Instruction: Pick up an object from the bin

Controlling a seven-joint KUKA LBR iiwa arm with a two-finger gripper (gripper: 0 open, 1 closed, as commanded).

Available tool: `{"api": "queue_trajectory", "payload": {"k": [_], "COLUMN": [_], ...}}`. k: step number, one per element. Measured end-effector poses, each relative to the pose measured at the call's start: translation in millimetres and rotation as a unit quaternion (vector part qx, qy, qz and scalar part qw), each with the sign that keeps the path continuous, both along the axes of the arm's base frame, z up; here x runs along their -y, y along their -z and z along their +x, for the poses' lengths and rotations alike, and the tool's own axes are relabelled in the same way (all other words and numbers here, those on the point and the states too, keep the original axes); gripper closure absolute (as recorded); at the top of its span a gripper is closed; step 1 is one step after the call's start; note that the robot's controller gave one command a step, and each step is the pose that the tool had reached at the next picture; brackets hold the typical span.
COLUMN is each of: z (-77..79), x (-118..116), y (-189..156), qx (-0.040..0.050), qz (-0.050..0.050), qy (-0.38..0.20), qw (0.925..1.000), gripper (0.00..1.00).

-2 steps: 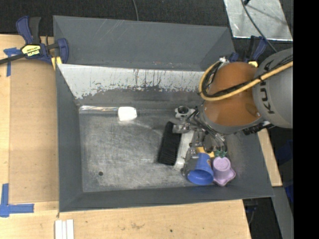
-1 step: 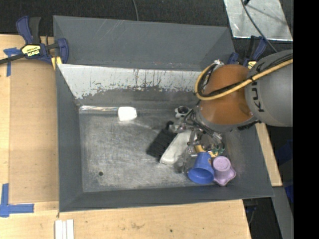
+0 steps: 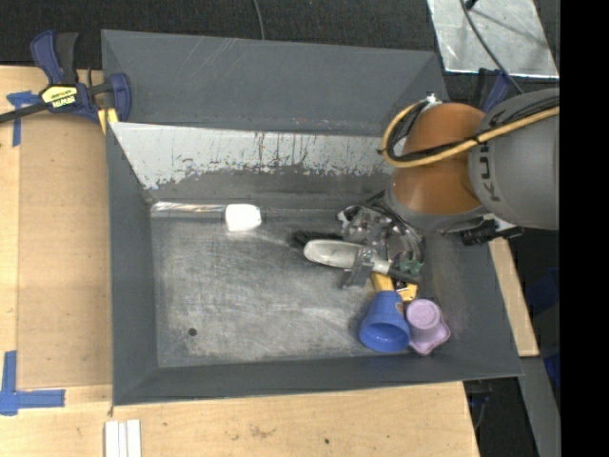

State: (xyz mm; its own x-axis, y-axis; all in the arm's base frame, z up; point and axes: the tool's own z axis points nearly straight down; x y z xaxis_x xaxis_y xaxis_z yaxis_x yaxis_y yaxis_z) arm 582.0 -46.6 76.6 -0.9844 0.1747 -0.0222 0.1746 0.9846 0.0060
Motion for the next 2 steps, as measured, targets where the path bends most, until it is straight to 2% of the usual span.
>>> {"api": "queue_trajectory", "payload": {"k": [1, 2], "z": [0.0, 2.7], "x": [0.0, -15.3], "y": [0.0, -12.5], "qx": [0.0, -0.0075], "qz": [0.0, -0.004], "qy": [0.0, -0.043], "qw": [1.0, 0.9991], "gripper": [1.0, 1.0]}}
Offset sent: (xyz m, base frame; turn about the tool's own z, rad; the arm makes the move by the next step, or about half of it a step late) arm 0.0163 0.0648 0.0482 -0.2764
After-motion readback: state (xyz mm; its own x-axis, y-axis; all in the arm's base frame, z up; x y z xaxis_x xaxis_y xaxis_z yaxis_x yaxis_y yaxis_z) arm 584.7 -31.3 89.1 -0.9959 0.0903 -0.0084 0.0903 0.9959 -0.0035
